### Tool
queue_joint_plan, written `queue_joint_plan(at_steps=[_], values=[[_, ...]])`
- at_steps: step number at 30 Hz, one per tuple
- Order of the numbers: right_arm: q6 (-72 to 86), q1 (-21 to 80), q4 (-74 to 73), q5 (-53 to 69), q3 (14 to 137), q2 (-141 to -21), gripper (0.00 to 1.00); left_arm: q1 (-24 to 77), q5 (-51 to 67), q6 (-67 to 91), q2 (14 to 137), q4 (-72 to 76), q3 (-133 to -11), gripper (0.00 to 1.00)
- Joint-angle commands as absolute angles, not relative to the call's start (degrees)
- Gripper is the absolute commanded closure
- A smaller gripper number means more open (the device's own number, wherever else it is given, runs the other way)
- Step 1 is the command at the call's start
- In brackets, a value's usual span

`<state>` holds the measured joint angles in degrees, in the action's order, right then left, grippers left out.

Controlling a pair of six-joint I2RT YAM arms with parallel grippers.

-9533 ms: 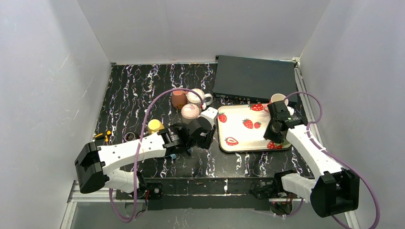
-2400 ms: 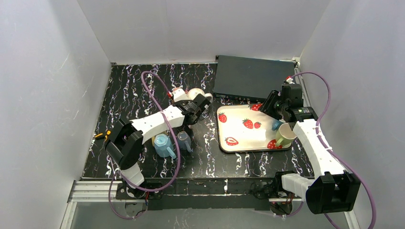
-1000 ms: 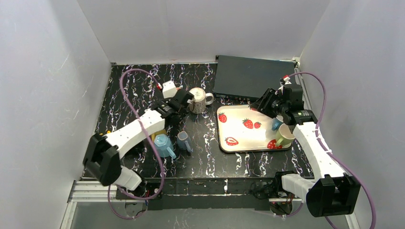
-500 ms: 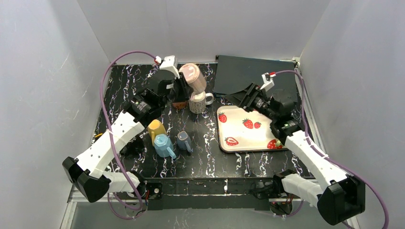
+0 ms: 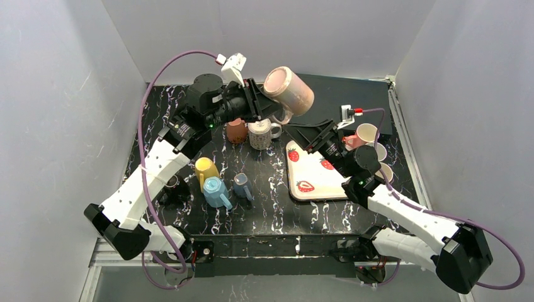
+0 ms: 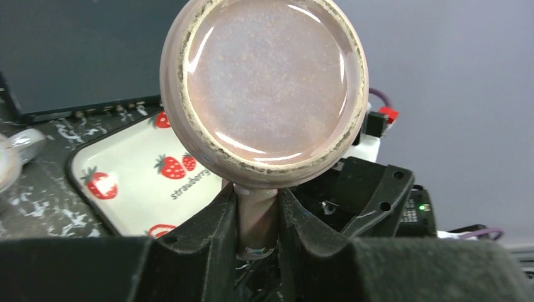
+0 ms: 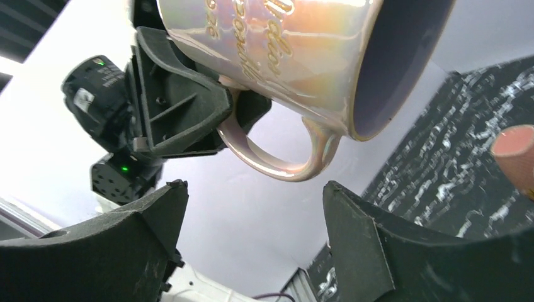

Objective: Turn the mug right side up
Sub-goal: Turn over the cup at the center of the board.

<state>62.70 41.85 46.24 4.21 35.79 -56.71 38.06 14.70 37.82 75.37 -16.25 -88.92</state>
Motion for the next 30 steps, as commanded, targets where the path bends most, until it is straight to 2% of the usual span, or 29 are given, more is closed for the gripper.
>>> queue_joint_plan(at_steps=[1, 10, 16, 20, 26, 30], values=[[63.89, 42.96, 59.75, -1.23, 35.61, -57.03, 0.13, 37.44, 21.34, 43.86, 73.02, -4.41, -93.63, 1.00], [68.04, 43.05, 68.44, -1.92, 38.08, -61.59, 0.17, 37.42, 24.53, 49.94, 68.60, 3.04, -90.14, 1.00], [67.41, 43.03, 71.44, -1.66, 41.75, -62.69, 0.28, 37.40, 28.18, 52.35, 67.99, 3.97, -91.67, 1.00], [65.71, 42.99, 68.07, 1.93, 46.41, -62.72, 0.31, 37.40, 29.24, 52.31, 66.89, 4.04, -92.46, 1.00], [70.55, 42.98, 72.26, 7.50, 51.76, -68.19, 0.33, 37.44, 29.70, 52.78, 66.81, 4.77, -92.97, 1.00], [73.93, 43.07, 77.61, 8.04, 52.89, -70.67, 0.48, 37.37, 29.49, 53.04, 66.86, 5.01, -92.39, 1.00]])
